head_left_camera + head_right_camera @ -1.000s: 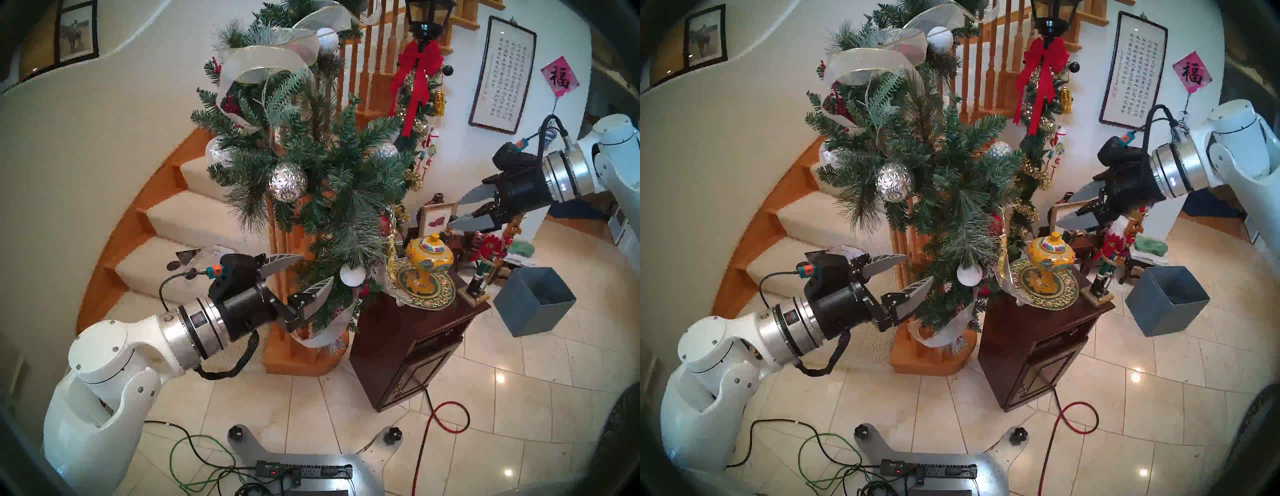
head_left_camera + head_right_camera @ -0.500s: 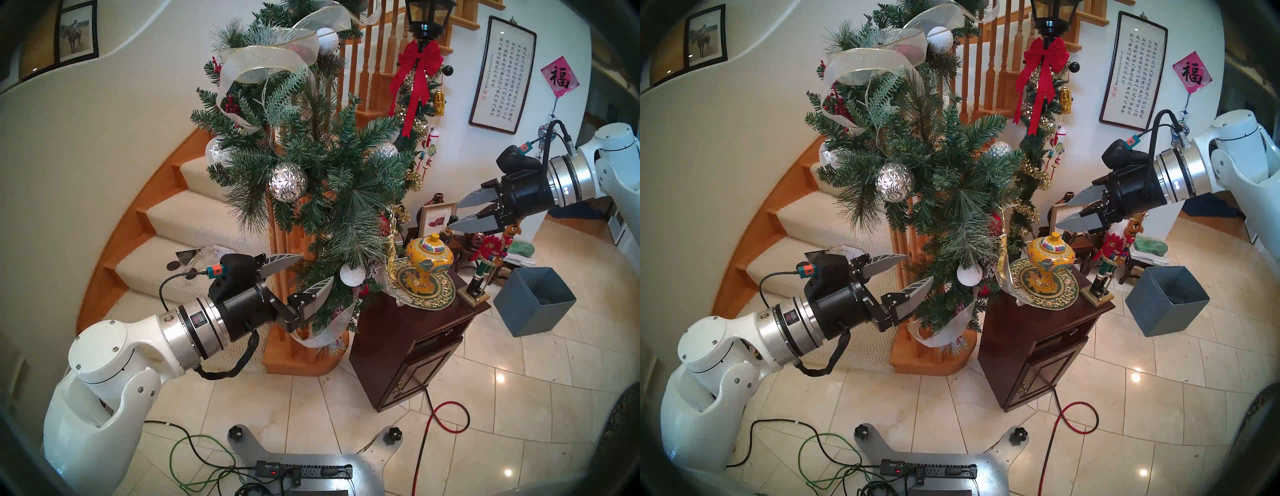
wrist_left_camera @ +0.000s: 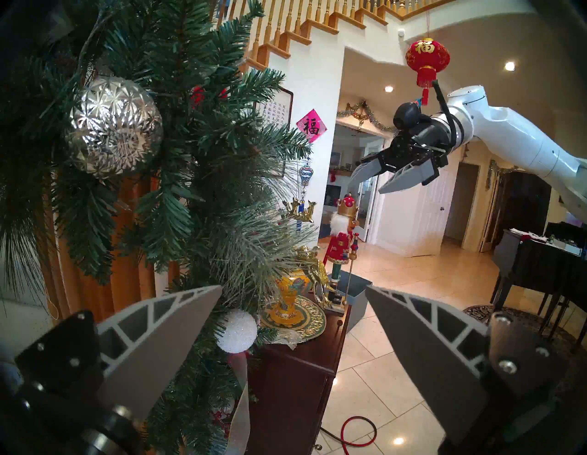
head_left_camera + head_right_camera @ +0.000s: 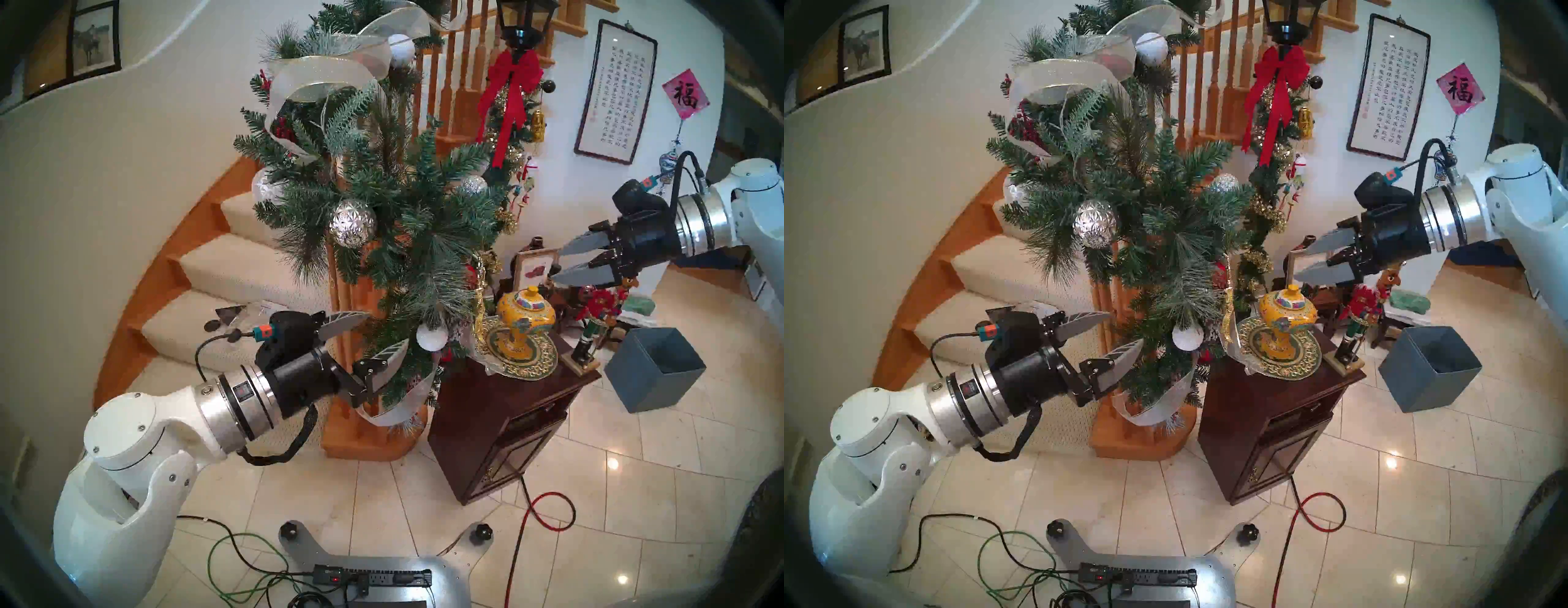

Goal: Hang the ornament onto the Christmas-tree-style decoration

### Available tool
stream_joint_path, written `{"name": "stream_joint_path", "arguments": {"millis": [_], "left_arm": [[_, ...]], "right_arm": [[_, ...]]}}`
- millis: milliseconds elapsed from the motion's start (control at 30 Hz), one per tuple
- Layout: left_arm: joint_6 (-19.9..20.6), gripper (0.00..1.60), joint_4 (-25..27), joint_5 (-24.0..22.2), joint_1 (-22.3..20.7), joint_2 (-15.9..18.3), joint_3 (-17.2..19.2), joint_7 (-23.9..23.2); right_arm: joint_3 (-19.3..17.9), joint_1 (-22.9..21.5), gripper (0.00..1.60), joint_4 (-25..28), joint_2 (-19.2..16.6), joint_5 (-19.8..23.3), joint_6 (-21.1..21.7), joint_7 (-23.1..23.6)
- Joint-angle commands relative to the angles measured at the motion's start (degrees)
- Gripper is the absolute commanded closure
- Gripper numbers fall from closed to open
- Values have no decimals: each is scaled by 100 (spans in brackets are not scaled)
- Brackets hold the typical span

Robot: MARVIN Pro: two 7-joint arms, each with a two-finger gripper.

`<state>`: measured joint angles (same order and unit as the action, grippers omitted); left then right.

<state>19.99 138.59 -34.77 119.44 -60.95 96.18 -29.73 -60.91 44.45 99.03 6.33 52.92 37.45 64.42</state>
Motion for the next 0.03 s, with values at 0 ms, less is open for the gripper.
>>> {"name": "stream_joint_path", "arguments": {"millis": [0], "left_arm": [[-7,0,25,-3,-11,-1,3,-3]], "right_arm": [[-205,126,0,-72,-30,72,-210,72]]}}
